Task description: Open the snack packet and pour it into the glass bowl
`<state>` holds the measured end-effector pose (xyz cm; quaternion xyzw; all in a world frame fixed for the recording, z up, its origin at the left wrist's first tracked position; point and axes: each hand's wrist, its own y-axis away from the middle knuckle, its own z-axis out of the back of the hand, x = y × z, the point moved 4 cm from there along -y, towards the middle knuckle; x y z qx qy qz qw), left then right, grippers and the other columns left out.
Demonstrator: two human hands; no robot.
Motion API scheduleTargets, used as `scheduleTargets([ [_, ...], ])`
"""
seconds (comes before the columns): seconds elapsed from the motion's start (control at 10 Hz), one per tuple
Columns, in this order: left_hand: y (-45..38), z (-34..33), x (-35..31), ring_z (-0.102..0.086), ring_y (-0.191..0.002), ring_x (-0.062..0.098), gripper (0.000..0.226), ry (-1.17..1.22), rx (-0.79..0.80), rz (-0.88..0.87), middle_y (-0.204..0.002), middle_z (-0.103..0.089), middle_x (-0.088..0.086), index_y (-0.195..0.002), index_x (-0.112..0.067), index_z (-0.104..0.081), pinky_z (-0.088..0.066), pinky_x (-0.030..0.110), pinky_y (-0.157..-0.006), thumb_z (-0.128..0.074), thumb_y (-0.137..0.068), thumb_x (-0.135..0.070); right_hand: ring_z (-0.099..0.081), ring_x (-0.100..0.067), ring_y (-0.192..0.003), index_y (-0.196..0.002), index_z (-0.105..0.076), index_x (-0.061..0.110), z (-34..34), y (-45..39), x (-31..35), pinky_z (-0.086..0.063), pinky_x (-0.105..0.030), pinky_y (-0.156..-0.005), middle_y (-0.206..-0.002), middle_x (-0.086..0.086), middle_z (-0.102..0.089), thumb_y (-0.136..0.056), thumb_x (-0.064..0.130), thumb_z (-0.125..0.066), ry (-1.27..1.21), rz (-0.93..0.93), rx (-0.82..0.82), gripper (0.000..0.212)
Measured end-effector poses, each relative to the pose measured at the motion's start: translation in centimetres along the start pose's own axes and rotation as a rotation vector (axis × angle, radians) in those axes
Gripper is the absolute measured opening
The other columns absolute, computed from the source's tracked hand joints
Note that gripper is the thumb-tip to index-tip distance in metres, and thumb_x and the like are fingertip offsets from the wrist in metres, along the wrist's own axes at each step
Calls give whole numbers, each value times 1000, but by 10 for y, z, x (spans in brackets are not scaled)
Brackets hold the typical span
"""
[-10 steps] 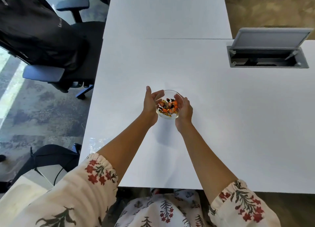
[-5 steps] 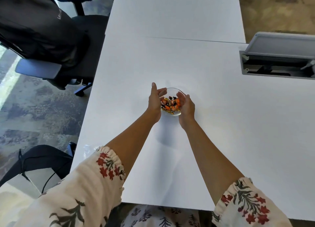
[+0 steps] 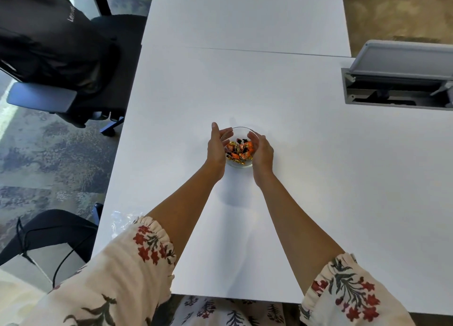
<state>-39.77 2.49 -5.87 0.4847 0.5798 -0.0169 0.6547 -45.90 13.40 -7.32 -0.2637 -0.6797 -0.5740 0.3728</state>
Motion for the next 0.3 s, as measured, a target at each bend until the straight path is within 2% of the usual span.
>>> scheduleTargets([
  [0.1,6,-1,-4,-50,-128,22,61,-136,42,-21,-138,-60,5,-137,-13,-58,-37,34,-103,-22,-108,-52,-62,-19,-119,-114,-68,24,1,2,3,-48,-20,-82,-129,-1,-69,-108,33,-27,34,1,20,42],
  [0.2,9,1,-5,-51,-133,23,57,-232,52,-40,-138,-58,3,-138,-16,-56,-37,32,-101,-24,-108,-52,-57,-19,-125,-127,-63,18,4,5,7,-45,-16,-82,-135,-2,-63,-108,32,-25,100,64,-19,44],
  [0.3,22,16,-9,-40,-146,25,56,-468,-141,-204,-154,-47,5,-148,-15,-45,-35,37,-115,-30,-107,-50,-43,-18,-139,-144,-47,11,19,22,14,-37,-23,-109,-149,-4,-50,-108,25,-27,368,401,-191,43],
])
